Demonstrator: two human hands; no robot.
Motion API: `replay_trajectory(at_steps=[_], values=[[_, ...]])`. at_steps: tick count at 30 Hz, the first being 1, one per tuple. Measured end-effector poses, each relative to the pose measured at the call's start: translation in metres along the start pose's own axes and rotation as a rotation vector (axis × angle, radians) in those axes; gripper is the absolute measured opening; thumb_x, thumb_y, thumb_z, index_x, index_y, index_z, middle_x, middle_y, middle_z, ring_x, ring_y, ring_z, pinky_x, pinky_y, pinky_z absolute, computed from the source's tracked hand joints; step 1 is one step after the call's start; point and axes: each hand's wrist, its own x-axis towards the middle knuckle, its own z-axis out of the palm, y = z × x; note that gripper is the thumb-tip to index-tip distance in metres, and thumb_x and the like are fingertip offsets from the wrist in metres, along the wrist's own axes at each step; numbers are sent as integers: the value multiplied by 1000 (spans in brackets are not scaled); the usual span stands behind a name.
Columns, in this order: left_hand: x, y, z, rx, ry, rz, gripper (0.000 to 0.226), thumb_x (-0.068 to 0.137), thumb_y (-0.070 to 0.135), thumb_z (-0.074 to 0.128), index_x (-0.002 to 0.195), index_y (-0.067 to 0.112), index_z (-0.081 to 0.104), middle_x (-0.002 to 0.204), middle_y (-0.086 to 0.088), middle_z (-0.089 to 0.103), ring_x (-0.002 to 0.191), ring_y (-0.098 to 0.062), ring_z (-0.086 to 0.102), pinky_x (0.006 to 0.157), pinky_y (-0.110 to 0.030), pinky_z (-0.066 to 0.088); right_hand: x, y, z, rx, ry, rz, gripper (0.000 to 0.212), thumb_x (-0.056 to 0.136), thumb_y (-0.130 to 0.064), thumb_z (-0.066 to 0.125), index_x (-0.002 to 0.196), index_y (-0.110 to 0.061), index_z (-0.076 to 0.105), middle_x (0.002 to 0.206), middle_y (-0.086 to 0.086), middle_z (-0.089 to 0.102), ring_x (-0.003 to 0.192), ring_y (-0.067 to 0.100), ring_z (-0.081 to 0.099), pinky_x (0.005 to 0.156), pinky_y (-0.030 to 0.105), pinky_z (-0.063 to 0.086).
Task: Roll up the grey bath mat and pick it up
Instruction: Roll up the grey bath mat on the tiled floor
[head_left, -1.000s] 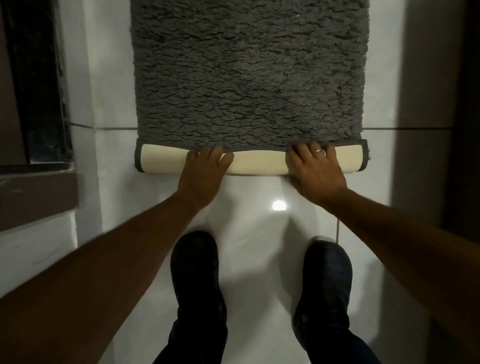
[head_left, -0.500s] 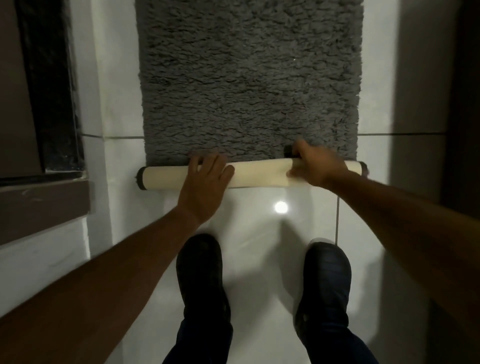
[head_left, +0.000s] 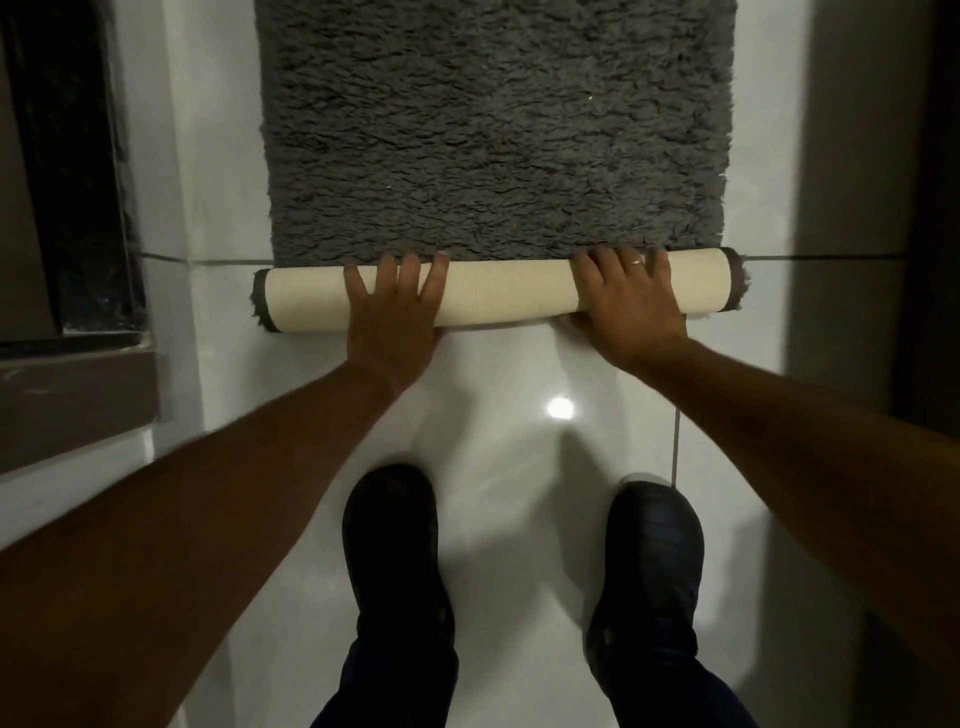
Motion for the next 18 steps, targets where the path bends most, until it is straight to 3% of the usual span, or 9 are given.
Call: replay_trajectory(at_steps=[2,4,7,9,12,15,18], values=[[6,-6,-6,2,26,36,67,87,38,67,144,15,41,133,-19,56,118,-38,50,98,-62,38,1,7,-4,47,18,-39,53,92,-45,59,132,-10,53,131,16,60,121,38,52,108,59,31],[7,-12,-13,-36,-16,93,56,85,37,69,134,16,51,122,-16,62,111,-37,55,95,-57,40,-5,14,-6,105,-32,-72,48,91,-47,60,126,-13,58,125,15,64,116,36,56,104,54,36],[-5,-15,-14,-128,-235,178,58,92,45,60,141,17,45,140,-13,53,127,-33,47,108,-50,32,-22,11,-12,212,-186,-84,52,90,-52,62,129,-18,55,127,11,64,116,32,58,106,52,37],[-13,-14,-11,-163,-394,220,64,95,48,54,148,17,36,150,-11,43,136,-29,39,114,-49,27,-40,2,-7,235,-228,-68,60,90,-53,60,140,-22,44,136,9,59,123,31,54,110,55,34],[-11,-13,-19,-227,-565,187,71,96,49,53,154,20,24,157,-12,35,141,-30,34,117,-50,25,-76,-16,8,82,-124,-56,81,91,-61,51,155,-18,26,154,15,39,141,37,35,115,65,20],[5,-14,-33,-332,-676,185,69,94,41,63,151,16,33,152,-15,43,134,-31,43,109,-37,35,-87,-27,17,6,-82,-32,107,80,-74,53,158,-10,15,161,21,24,148,43,20,115,69,9],[20,-21,-39,-419,-710,110,67,88,39,72,144,17,43,144,-14,52,128,-31,50,105,-37,39,-61,-25,15,-87,-112,-7,115,75,-75,61,156,-8,15,155,22,32,142,44,30,113,72,16]])
